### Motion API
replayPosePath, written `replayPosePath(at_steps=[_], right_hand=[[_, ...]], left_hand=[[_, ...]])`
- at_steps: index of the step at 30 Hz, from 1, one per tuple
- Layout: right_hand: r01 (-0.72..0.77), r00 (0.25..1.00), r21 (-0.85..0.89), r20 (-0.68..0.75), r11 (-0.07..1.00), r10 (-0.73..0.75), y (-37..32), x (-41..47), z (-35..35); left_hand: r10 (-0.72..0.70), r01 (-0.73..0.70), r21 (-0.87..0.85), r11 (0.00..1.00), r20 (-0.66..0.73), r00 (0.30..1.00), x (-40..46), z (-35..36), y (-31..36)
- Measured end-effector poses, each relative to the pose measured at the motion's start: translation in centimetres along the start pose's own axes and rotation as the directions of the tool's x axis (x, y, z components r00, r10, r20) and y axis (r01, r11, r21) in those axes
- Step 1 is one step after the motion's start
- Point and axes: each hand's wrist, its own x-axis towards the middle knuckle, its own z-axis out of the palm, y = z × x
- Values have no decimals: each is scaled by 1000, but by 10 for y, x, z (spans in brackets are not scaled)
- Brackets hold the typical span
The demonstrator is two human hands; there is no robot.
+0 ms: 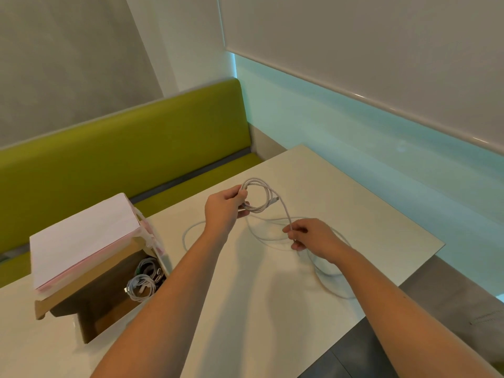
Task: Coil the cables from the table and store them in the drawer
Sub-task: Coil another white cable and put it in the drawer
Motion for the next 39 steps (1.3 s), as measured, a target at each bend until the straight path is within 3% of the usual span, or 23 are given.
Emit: replayPosePath(at_steps=[4, 8, 11, 13, 17, 21, 27, 30, 34, 39], right_hand=[[13, 984, 345, -172, 938, 49, -10, 2, 1], [-11, 977, 739, -135, 674, 164, -17, 0, 9], [5, 959, 876, -141, 483, 246, -24, 1, 11], [22, 951, 900, -153, 436, 268, -26, 1, 9], [-63, 973, 899, -42, 434, 229, -32, -1, 6], [-191, 977, 840, 112, 508, 182, -38, -5, 8], [-257, 954, 893, 295, 370, -48, -44, -12, 4], [-231, 954, 895, 285, 381, -92, -52, -15, 6], [-160, 985, 890, 173, 428, 8, -58, -9, 10], [-175, 983, 748, 167, 640, 72, -58, -7, -1]], left_hand=[[-43, 43, -9, 999, 10, 999, -3, 1, -4], [-158, 164, -87, 983, 67, 985, -11, 7, -5], [-204, 221, -126, 967, 137, 969, -15, 9, -7], [-211, 234, -135, 963, 167, 963, -16, 9, -9], [-230, 259, -190, 947, 162, 960, -16, 11, -8], [-252, 273, -241, 931, 114, 961, -16, 17, -6], [-214, 222, -305, 926, 61, 975, -17, 23, -3], [-188, 201, -316, 927, 70, 980, -19, 27, -3], [-202, 235, -271, 934, 141, 969, -22, 28, -2], [-273, 279, 26, 960, 302, 913, -14, 18, 2]])
